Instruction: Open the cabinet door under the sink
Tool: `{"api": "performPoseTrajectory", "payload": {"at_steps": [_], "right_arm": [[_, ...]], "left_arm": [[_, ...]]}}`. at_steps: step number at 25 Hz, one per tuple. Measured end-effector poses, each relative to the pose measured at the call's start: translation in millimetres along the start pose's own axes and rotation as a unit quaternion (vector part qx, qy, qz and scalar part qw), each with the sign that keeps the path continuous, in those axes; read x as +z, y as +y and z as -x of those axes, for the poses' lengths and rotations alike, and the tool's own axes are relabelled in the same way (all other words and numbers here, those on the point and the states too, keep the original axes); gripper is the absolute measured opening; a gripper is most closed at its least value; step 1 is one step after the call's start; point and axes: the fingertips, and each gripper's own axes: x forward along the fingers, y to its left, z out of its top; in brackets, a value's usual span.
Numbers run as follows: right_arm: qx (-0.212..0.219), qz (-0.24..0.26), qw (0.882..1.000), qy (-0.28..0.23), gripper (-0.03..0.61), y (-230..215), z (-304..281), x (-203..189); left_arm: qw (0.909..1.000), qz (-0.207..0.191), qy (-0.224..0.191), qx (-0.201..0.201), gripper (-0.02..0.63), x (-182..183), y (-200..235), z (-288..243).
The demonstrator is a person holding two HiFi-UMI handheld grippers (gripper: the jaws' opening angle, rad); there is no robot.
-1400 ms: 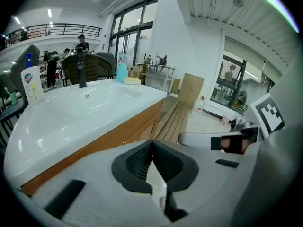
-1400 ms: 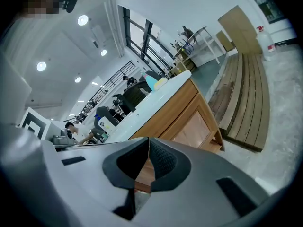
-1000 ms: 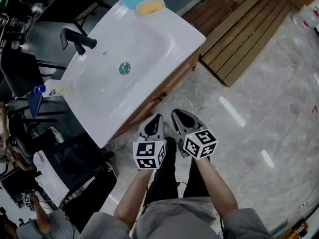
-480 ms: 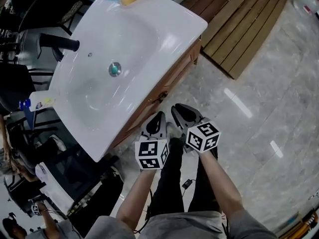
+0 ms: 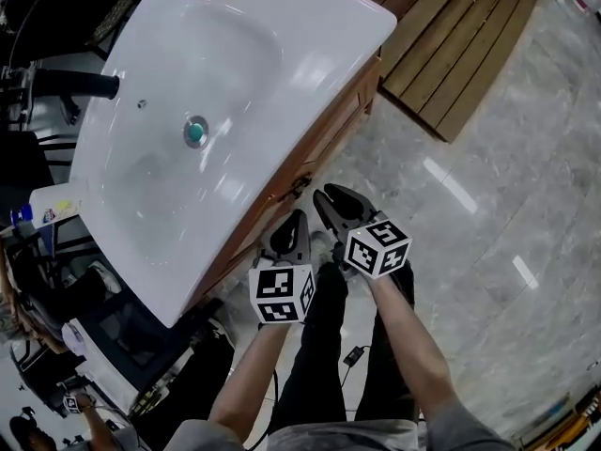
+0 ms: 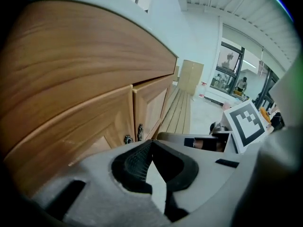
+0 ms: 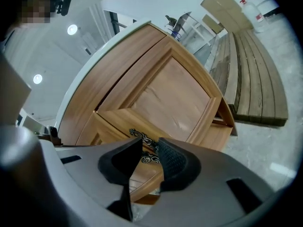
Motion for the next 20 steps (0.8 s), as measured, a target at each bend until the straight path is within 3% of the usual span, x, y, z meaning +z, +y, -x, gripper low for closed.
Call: {"api": "performPoseTrajectory", "payload": {"at_steps": [9,20], "right_arm": [[0.0,-0.007,1.0,0.009,0.123,-17,-37,-18],[0.021,-0.022,1.0,0.003,0.112,-21,-52,-22]], "left_arm": [[0.9999,-0.004,0.014,-0.006,0.008,-12,10,-15],[0.9996,-0.006,0.026,-0.009,0.008,-17,20,-23]]}}
